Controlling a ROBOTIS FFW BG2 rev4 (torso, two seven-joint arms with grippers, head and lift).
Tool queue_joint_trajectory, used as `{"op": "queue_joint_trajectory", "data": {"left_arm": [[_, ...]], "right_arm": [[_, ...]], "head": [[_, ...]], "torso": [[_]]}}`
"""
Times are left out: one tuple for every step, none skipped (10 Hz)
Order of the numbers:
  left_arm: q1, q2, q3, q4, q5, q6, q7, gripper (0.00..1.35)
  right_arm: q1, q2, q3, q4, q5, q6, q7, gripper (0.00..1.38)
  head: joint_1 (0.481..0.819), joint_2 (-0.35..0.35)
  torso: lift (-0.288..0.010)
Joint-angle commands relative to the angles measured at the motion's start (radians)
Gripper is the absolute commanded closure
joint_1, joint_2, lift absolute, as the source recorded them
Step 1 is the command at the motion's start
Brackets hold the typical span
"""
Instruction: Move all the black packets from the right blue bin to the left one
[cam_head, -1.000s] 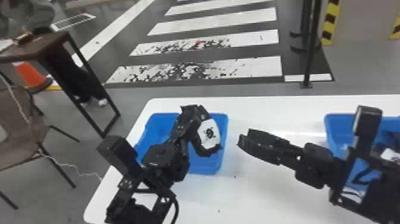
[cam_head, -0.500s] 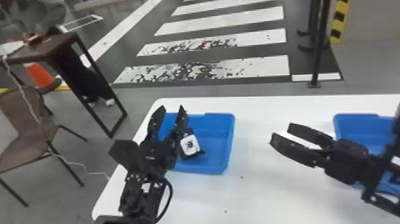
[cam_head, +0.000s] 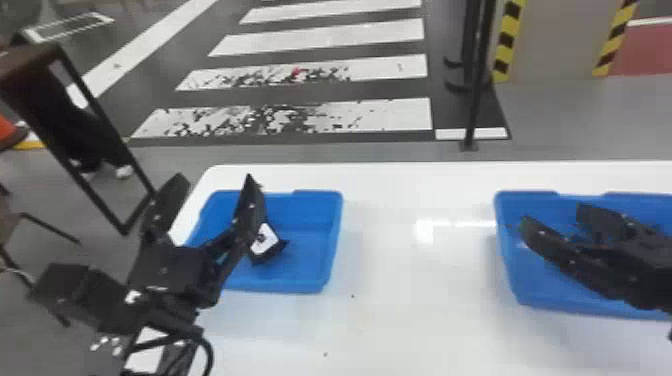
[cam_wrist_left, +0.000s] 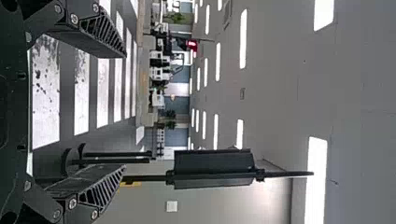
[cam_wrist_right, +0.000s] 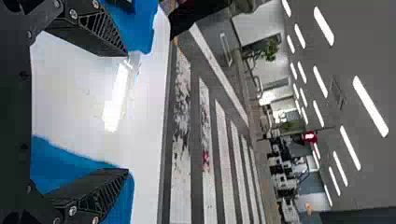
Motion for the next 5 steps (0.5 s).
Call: {"op": "queue_joint_trajectory", "data": {"left_arm": [[0.094, -0.002, -0.012, -0.114, 0.016, 0.029, -0.009, 0.2], [0.146, -0.002, -0.024, -0.173, 0.03, 0.049, -0.014, 0.2], [0.175, -0.004, -0.032, -0.198, 0.032, 0.051, -0.014, 0.2], [0.185, -0.004, -0.034, -0.203, 0.032, 0.066, -0.014, 0.2], [0.182, -0.004, -0.034, -0.203, 0.032, 0.066, -0.02, 0.2]], "right_arm": [[0.014, 0.012, -0.073, -0.036, 0.055, 0.103, -0.029, 0.15], [0.014, 0.02, -0.113, -0.046, 0.093, 0.144, -0.052, 0.15], [0.007, 0.024, -0.146, -0.043, 0.121, 0.193, -0.07, 0.15], [-0.013, 0.023, -0.172, -0.033, 0.143, 0.245, -0.076, 0.15], [-0.045, 0.018, -0.184, -0.021, 0.155, 0.333, -0.078, 0.15]], "head": [[0.695, 0.148], [0.695, 0.09], [0.695, 0.06], [0.695, 0.005], [0.695, -0.039]], "torso": [[-0.14], [-0.14], [-0.14], [-0.14], [-0.14]]}}
